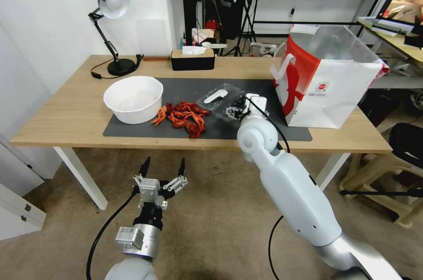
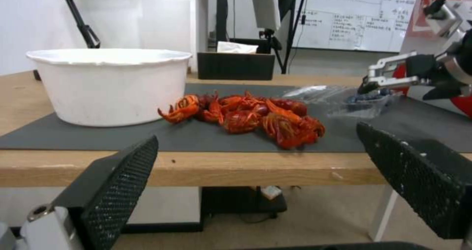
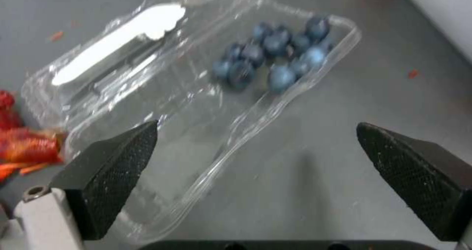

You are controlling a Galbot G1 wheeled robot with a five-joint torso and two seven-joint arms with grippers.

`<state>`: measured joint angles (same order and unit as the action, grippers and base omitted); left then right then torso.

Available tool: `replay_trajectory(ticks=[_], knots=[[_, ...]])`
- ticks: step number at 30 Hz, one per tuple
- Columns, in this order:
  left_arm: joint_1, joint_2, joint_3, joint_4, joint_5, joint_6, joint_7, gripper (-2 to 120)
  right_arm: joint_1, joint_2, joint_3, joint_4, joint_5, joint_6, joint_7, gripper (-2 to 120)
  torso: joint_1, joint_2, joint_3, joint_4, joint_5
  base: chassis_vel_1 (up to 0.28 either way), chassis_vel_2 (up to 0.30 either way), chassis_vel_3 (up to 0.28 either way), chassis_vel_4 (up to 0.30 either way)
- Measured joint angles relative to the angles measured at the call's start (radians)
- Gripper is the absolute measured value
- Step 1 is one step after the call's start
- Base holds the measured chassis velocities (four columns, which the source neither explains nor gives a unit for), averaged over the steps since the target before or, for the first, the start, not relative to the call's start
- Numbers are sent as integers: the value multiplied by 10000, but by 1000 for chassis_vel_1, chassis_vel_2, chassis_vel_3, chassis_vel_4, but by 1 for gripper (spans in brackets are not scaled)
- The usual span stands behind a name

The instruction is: Close the takeout container lid, then place the container into the takeout bag.

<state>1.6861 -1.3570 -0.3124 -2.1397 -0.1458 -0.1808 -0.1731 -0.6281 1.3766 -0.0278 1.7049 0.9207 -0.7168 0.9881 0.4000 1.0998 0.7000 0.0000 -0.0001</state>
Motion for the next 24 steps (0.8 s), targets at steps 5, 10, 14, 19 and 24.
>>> replay_trajectory(ticks=[5,10,14,19,24], knots=[[-31,14,29,52,-61,-105,-13,100,-58,15,-57,-7,145,-27,121,100,-1,1,0,0,0,0,0,0,0],[-27,17,43,100,-73,-189,-64,100,-111,-50,-57,-3,338,-36,190,100,0,2,0,-1,1,0,0,0,0],[-22,6,62,126,-75,-249,-91,100,-186,-70,-46,28,563,-58,272,100,-1,2,0,0,0,0,0,0,0],[-73,-1,99,228,-73,-311,-111,100,-229,-61,16,20,796,-63,436,100,-1,2,-1,0,0,0,0,0,0],[-107,-43,163,276,-46,-321,-136,100,-313,-131,96,19,967,-67,533,100,-1,2,0,0,1,0,0,0,0]])
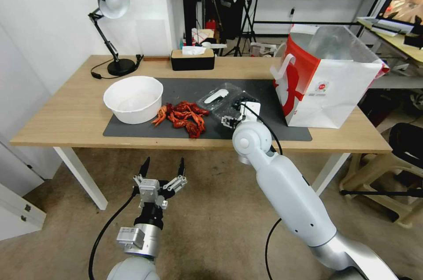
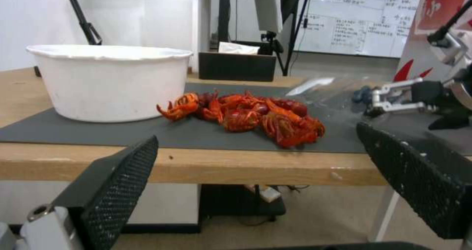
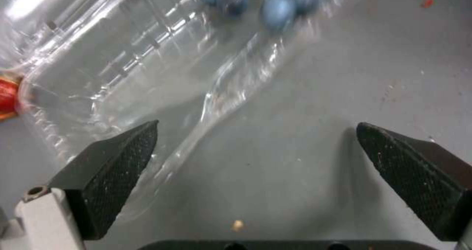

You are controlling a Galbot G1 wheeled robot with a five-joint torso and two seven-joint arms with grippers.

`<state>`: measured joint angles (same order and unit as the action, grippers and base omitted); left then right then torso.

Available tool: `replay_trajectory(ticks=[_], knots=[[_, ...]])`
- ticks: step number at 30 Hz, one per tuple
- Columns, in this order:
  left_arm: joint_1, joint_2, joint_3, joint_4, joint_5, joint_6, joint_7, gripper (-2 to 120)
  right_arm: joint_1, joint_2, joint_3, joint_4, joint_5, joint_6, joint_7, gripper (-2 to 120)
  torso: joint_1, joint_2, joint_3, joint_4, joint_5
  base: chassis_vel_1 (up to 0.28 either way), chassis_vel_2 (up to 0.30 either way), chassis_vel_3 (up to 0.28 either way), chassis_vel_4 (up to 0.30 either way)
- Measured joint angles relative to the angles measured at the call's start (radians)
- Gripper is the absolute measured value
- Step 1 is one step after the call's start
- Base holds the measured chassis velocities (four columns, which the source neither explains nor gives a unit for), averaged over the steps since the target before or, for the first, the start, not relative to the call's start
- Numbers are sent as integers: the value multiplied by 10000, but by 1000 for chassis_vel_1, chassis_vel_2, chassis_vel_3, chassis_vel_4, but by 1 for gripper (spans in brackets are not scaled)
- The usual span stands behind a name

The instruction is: Close the takeout container lid, then place the container into the takeout bag.

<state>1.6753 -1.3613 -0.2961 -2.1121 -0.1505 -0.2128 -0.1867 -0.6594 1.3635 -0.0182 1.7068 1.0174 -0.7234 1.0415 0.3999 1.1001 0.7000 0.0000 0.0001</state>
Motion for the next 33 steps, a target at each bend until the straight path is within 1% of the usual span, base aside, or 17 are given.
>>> replay_trajectory(ticks=[15,22,25,29,31,33], knots=[[-75,-12,48,129,63,-11,-149,100,-83,-376,187,77,206,6,3,100,0,0,0,1,0,0,0,0,0],[-64,-30,85,165,170,-27,-163,100,-135,-774,263,317,394,-40,87,100,0,0,0,0,0,0,0,0,0],[-60,-58,125,180,226,-35,-166,100,-198,-1072,348,489,510,-58,99,100,0,0,0,0,0,0,0,0,0],[-55,-76,160,193,256,-44,-167,100,-233,-1225,388,560,569,-61,101,100,0,0,0,0,1,0,0,0,0],[-56,-94,184,225,283,-61,-171,100,-293,-1442,470,630,648,-63,97,100,0,0,0,0,1,0,0,0,0],[-58,-96,188,232,285,-63,-172,100,-302,-1479,489,637,662,-64,93,100,0,-1,0,0,0,0,0,0,0]])
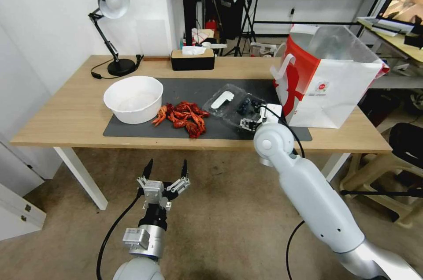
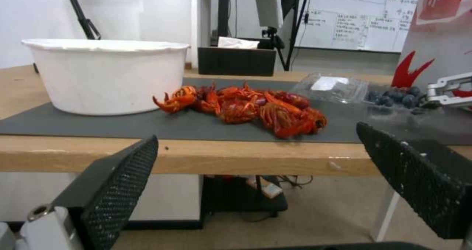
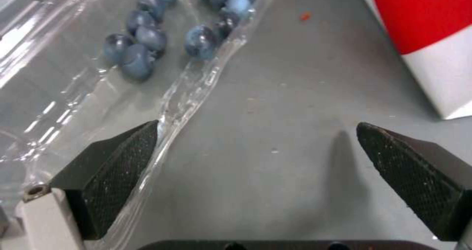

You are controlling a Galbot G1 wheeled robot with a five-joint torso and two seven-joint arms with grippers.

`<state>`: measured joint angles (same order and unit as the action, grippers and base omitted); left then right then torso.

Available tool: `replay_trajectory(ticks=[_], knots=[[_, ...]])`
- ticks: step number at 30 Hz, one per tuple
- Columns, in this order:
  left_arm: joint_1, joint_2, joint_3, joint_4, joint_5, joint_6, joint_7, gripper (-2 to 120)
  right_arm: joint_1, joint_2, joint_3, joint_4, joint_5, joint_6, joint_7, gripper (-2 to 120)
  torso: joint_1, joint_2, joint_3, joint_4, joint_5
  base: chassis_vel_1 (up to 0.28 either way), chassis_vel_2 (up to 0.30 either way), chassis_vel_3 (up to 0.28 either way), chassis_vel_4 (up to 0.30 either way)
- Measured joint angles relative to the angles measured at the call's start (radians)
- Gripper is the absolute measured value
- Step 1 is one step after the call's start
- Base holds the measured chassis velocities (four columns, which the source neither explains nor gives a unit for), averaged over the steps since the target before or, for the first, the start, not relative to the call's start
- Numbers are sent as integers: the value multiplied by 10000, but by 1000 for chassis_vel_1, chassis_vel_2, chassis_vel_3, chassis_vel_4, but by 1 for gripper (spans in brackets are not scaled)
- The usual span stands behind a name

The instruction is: Close the takeout container lid, then place the container into the takeout bag.

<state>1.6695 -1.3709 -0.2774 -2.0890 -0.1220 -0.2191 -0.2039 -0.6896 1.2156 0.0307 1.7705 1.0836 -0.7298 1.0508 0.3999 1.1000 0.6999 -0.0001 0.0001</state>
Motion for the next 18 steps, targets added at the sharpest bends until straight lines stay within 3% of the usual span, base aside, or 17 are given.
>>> replay_trajectory(ticks=[18], knots=[[-75,15,75,175,17,-42,3,100,-42,-389,365,-44,-30,-3,-143,100,0,0,0,1,-2,0,0,0,0]])
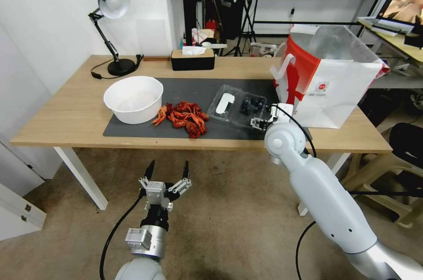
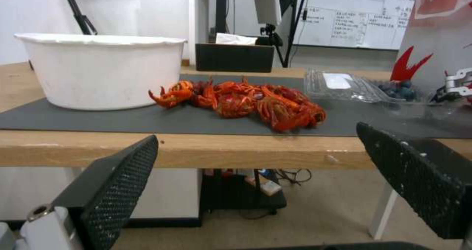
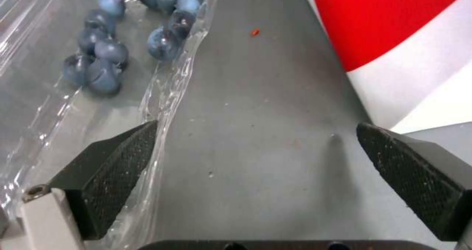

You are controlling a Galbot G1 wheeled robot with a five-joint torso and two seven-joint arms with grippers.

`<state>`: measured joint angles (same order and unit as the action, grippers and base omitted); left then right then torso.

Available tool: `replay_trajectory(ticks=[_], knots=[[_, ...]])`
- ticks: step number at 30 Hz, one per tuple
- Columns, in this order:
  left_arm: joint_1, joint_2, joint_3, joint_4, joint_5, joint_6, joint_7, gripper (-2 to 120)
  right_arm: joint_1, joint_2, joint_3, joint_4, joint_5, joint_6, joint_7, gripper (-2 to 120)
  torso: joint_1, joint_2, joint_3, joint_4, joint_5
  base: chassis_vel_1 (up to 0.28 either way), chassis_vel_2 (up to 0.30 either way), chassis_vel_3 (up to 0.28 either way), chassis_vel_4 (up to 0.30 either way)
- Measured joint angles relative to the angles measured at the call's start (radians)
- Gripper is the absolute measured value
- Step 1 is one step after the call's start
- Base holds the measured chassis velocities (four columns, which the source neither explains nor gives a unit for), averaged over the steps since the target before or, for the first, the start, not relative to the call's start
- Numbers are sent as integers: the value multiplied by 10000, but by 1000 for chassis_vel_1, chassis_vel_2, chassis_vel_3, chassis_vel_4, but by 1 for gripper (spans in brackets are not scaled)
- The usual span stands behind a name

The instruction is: Close the takeout container lid, then place the container into the takeout bag.

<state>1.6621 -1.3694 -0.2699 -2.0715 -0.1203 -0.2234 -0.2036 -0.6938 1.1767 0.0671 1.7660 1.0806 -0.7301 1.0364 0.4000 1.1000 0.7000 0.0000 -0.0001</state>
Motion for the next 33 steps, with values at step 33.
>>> replay_trajectory(ticks=[33], knots=[[6,17,26,54,-9,-77,15,100,-402,-193,269,465,-574,195,-835,100,0,0,0,0,0,0,0,0,0]])
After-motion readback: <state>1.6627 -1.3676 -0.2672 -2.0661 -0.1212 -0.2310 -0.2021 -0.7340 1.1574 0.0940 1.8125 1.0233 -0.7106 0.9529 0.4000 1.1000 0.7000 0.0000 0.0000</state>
